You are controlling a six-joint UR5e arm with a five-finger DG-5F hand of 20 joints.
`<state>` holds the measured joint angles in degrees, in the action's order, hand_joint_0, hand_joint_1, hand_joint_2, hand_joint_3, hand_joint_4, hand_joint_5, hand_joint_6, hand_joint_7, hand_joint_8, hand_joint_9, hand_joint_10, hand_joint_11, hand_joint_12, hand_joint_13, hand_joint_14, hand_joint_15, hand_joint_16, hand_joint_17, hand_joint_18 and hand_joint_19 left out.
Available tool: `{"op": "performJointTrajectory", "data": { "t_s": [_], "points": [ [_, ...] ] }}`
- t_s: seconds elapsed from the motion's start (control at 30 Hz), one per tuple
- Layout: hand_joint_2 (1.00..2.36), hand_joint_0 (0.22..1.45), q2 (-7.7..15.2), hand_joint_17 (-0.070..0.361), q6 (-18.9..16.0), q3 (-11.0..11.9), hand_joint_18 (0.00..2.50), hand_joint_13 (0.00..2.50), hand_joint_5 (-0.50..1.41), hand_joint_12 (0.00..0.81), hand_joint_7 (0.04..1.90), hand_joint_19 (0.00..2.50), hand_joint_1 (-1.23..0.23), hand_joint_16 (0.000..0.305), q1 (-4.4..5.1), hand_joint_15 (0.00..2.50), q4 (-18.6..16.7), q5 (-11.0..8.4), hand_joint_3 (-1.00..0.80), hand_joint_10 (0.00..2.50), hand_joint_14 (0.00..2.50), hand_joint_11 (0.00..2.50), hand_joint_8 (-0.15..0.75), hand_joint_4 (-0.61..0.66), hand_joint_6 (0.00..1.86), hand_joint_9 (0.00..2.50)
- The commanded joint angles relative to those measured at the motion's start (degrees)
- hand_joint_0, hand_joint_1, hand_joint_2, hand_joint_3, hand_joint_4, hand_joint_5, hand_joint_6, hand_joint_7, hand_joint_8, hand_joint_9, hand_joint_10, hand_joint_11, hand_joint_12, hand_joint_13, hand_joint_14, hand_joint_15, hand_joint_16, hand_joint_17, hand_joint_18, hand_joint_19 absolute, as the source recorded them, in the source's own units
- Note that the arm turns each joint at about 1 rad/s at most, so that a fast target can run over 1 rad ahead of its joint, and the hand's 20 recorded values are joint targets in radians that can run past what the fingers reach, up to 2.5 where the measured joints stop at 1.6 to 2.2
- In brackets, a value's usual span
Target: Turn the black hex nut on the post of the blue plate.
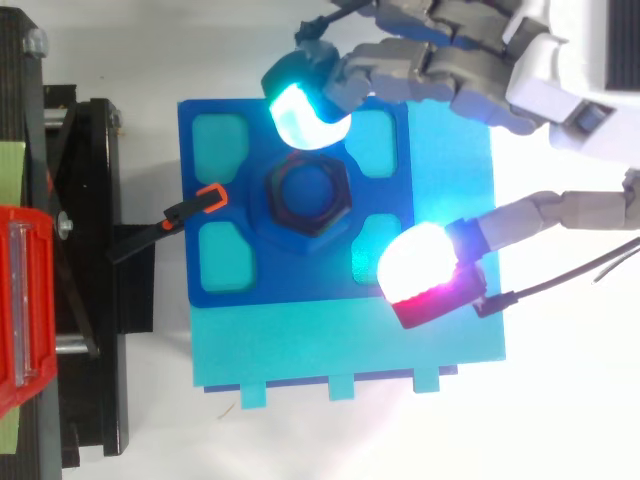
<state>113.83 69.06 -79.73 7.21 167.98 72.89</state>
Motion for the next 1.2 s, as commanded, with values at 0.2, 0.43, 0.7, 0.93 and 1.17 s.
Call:
{"op": "performJointTrajectory", "data": {
  "t_s": [0.2,0.43,0.7,0.93,1.17],
  "points": [
    [1.0,0.46,3.95,0.128,1.87,3.18,0.0,0.1,-0.24,0.352,0.75,0.0,-0.55,0.057,0.17,0.0,-2.05,0.5,-0.5,0.0,0.0,0.0,0.195,0.18,0.5,0.09],
    [1.0,0.46,7.02,0.128,0.2,7.48,0.0,0.1,-0.24,0.352,0.75,0.0,-0.54,0.057,0.44,0.0,1.03,2.26,-0.5,0.0,0.0,0.0,0.196,0.18,0.5,0.09],
    [1.0,0.46,7.46,0.128,0.63,7.48,0.0,0.1,-0.24,0.351,0.75,0.0,-0.54,0.057,0.7,0.0,1.03,2.79,-0.5,0.0,0.0,0.0,0.198,0.18,0.5,0.09],
    [1.0,0.45,9.31,0.129,0.11,8.1,0.0,0.1,-0.24,0.353,0.75,0.0,-0.53,0.057,0.79,0.0,0.42,3.58,-0.5,0.0,0.0,0.0,0.197,0.18,0.5,0.08],
    [1.0,0.45,10.01,0.129,0.02,8.45,0.0,0.1,-0.24,0.353,0.75,0.0,-0.53,0.057,0.79,0.0,0.15,4.54,-0.5,0.0,0.0,0.0,0.198,0.18,0.5,0.08]
  ]
}}
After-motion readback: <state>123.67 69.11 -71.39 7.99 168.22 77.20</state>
